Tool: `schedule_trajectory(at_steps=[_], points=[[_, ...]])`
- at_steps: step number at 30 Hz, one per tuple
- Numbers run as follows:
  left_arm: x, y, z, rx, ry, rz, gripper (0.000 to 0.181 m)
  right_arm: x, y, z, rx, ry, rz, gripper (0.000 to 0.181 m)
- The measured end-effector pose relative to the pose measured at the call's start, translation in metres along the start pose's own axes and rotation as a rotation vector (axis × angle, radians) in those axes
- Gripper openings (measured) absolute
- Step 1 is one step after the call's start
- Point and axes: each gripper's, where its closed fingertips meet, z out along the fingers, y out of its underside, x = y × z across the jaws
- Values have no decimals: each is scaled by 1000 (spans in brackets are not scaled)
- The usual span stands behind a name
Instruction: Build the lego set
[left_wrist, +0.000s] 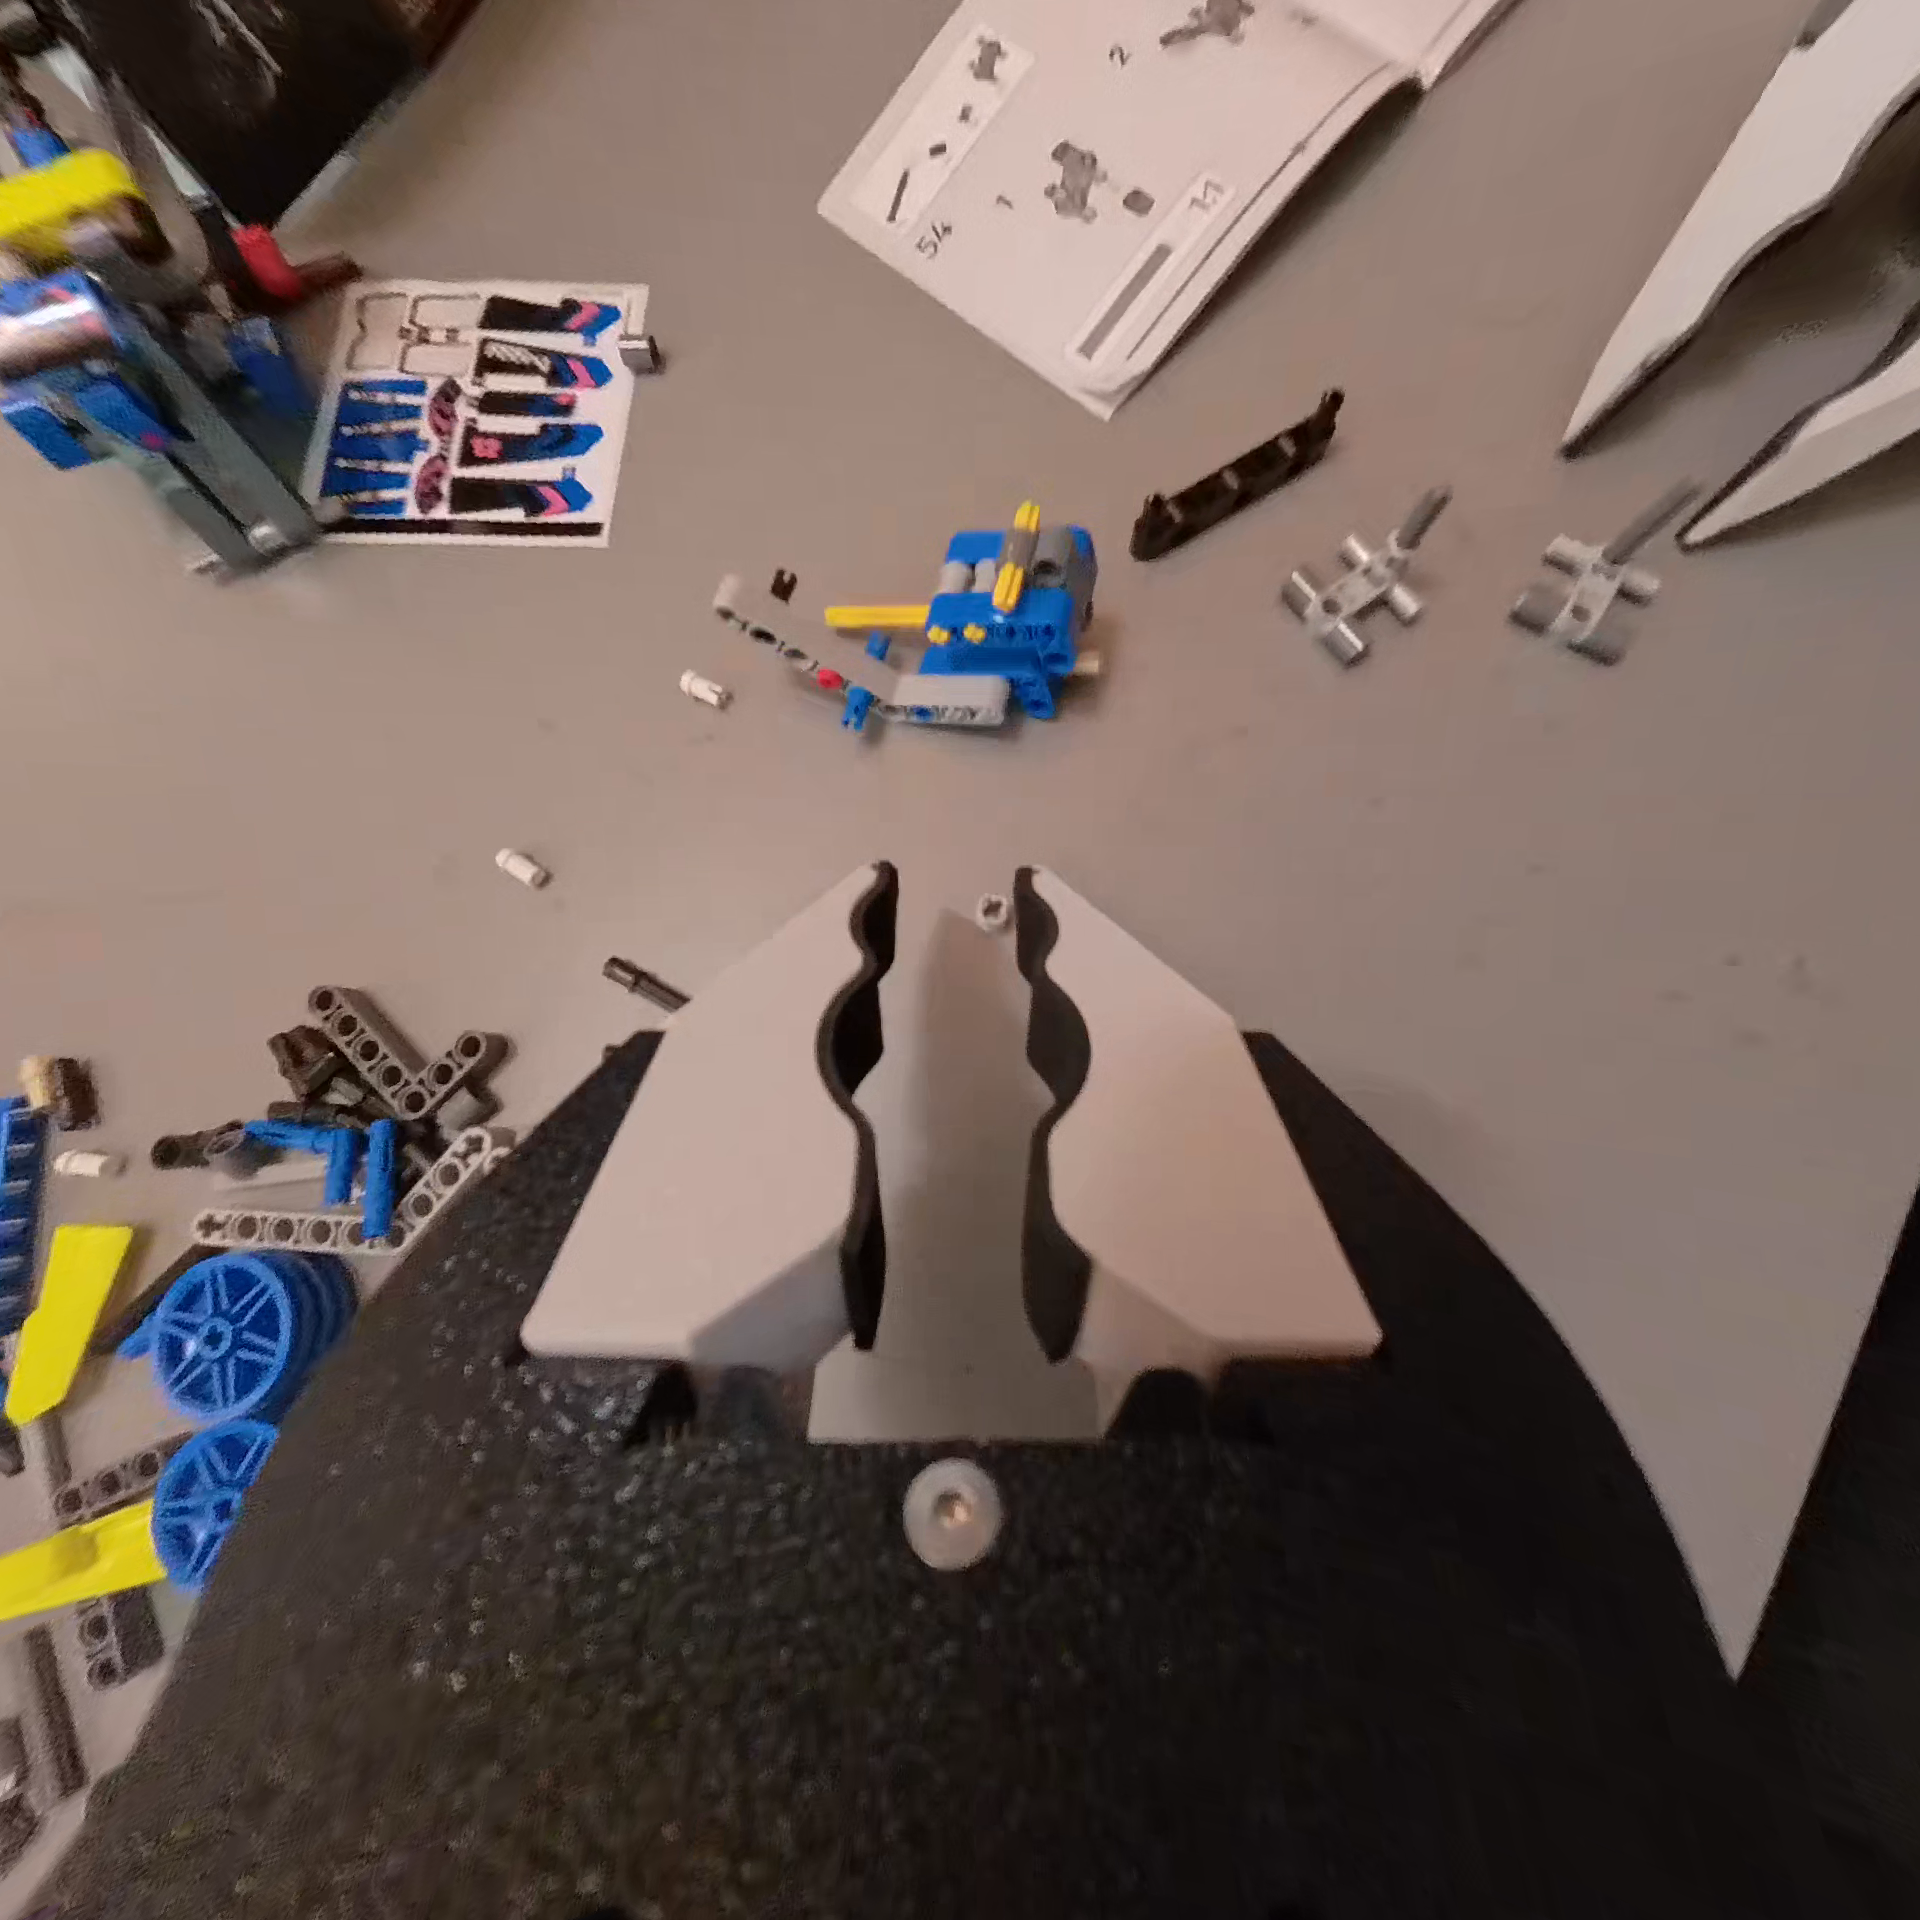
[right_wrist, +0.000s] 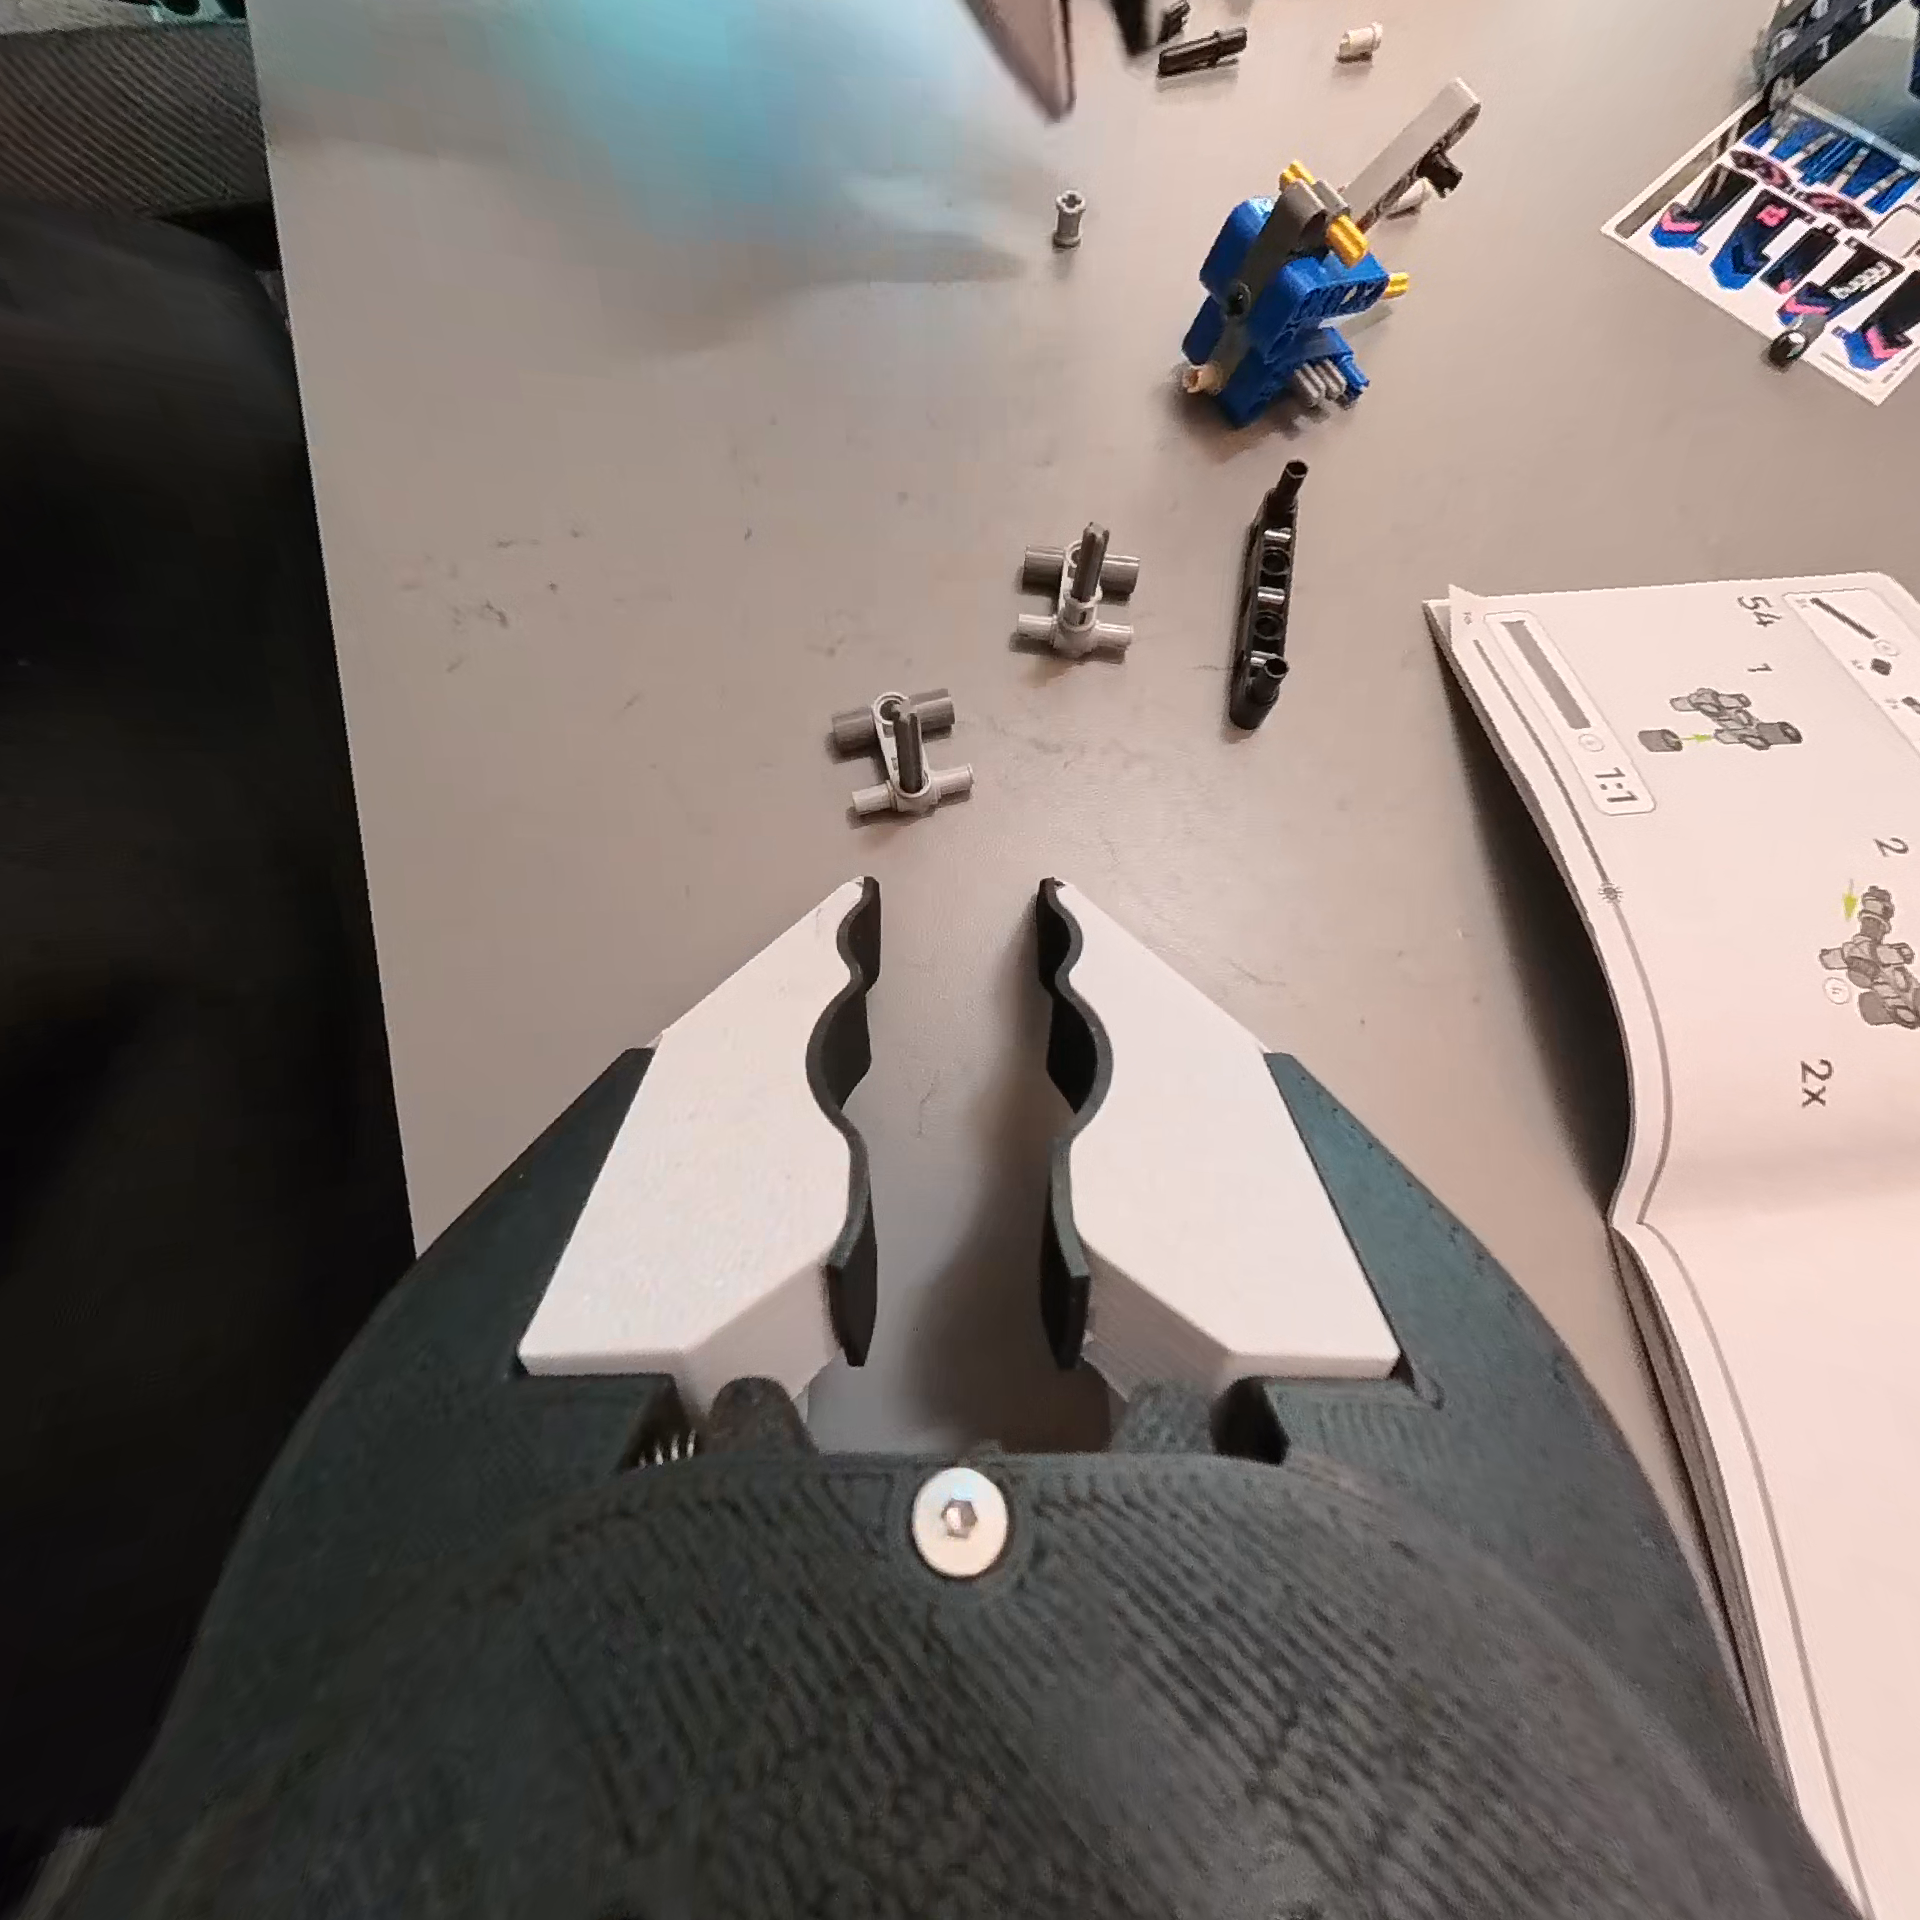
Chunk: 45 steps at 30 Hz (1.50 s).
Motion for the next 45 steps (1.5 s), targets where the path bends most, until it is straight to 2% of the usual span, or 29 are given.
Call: schedule_trajectory(at_steps=[1, 6, 8, 11, 14, 19, 22, 27, 32, 39, 45], points=[[1, 5, 3, -21, 17, 8, 18, 0, 0, 0, 0, 0, 0, 29], [9, 16, 18, -100, 56, 57, 14, 0, 0, 0, 1, 12, -5, 29], [10, 14, 19, -98, 47, 63, 5, 1, 0, -1, 1, 20, -3, 29], [12, 11, 15, -93, 42, 81, 3, 1, 1, -2, 0, 27, 8, 29], [27, -4, 9, -14, 69, 121, 3, 3, 3, -4, 2, 35, 35, 28], [81, -44, 4, 194, 261, 85, 3, 3, -10, -11, 88, 81, -1, 27], [107, -56, 8, 246, 312, 137, 3, -1, -14, -10, 103, 73, 17, 29], [131, -62, 18, 245, 353, 191, 3, -2, -26, -7, 151, 65, 10, 19], [142, -69, 22, 239, 371, 229, 3, -6, -24, 3, 102, 30, -29, 15], [144, -69, 31, 185, 353, 271, 3, -11, -12, 13, 2, 5, -78, 14], [140, -69, 36, 133, 330, 327, 3, -9, -15, 12, 23, 2, -65, 13]])
